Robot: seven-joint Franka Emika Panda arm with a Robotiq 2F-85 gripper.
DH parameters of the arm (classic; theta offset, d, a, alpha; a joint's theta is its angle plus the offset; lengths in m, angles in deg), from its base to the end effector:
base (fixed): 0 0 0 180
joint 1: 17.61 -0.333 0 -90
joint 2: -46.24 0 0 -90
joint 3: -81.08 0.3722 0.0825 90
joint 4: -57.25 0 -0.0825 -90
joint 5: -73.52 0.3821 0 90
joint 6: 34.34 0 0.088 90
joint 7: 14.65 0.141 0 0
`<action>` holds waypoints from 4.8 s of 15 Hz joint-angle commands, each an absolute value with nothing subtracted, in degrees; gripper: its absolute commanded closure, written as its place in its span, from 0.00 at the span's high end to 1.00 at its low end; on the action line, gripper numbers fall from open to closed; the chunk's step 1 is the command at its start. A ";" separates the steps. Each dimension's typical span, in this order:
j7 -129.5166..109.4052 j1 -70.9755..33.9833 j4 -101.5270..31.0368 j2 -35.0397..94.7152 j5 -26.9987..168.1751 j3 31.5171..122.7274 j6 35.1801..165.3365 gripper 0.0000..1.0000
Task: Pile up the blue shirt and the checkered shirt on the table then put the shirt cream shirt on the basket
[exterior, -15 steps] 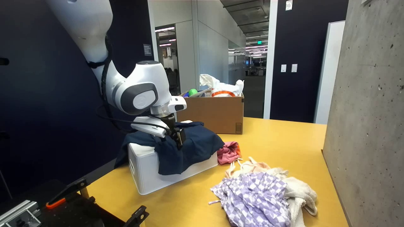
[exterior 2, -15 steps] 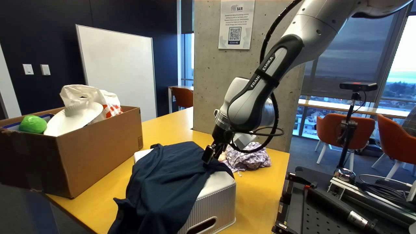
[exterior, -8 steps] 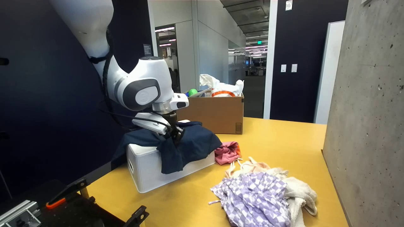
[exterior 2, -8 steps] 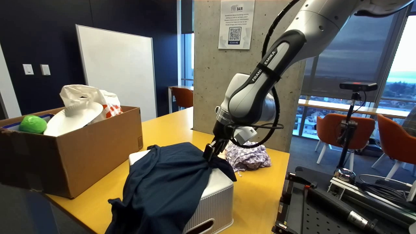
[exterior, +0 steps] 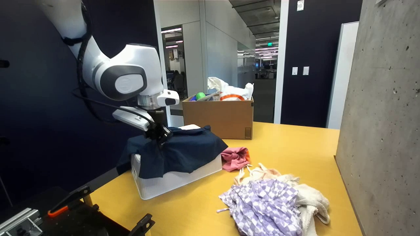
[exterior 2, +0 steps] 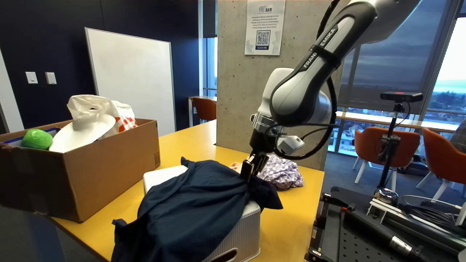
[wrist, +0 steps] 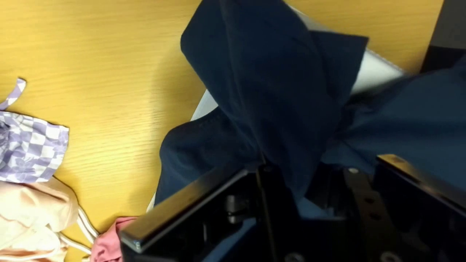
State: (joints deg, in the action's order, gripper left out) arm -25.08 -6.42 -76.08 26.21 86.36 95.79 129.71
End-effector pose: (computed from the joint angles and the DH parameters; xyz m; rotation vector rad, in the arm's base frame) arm 0.5622 0.0247 0.2326 -2.9714 -0.0151 -0.2955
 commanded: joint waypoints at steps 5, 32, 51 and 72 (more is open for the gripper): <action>-23.95 -9.47 -82.10 47.55 90.05 90.51 123.46 0.03; -7.67 -24.71 -68.94 51.00 81.85 89.07 123.85 0.03; -29.52 -17.01 -53.93 20.54 90.16 89.38 117.91 0.03; -25.08 -18.52 -52.38 21.14 81.45 86.26 111.45 1.00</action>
